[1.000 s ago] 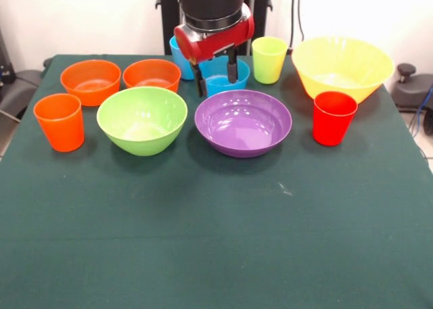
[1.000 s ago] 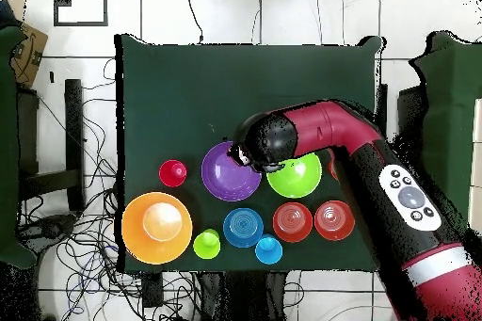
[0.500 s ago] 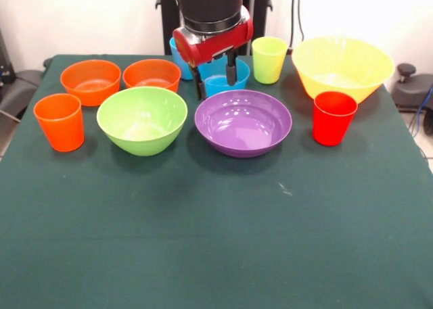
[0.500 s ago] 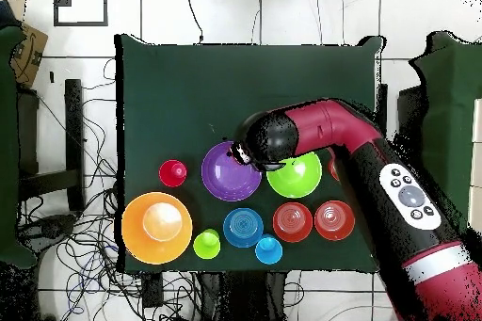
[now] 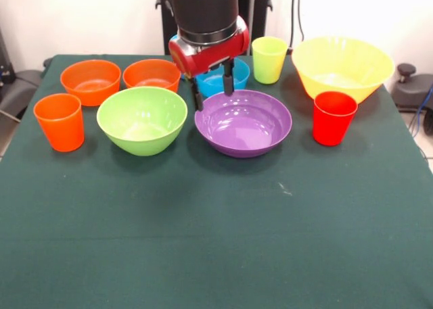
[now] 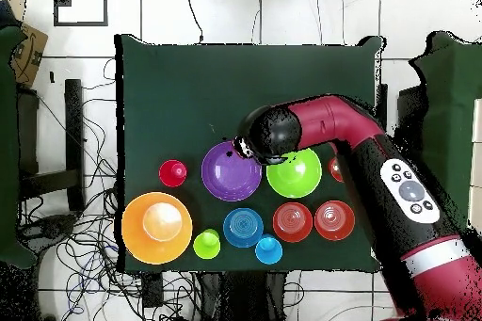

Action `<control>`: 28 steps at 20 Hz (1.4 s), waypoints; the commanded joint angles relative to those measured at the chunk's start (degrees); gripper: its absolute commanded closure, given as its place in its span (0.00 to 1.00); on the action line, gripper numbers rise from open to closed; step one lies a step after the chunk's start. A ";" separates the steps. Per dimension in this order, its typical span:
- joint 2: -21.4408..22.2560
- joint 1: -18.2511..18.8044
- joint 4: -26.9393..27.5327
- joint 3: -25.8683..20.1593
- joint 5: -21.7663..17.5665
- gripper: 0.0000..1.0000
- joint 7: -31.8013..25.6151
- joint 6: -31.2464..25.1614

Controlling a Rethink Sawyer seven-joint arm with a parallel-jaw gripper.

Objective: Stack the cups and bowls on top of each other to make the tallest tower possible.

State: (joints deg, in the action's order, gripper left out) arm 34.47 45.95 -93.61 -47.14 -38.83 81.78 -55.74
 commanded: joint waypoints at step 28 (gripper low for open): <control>-8.05 -7.10 5.21 3.97 -17.40 0.00 -18.59 -1.97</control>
State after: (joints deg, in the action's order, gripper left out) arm 27.55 40.70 -90.33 -46.92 -50.40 81.09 -55.73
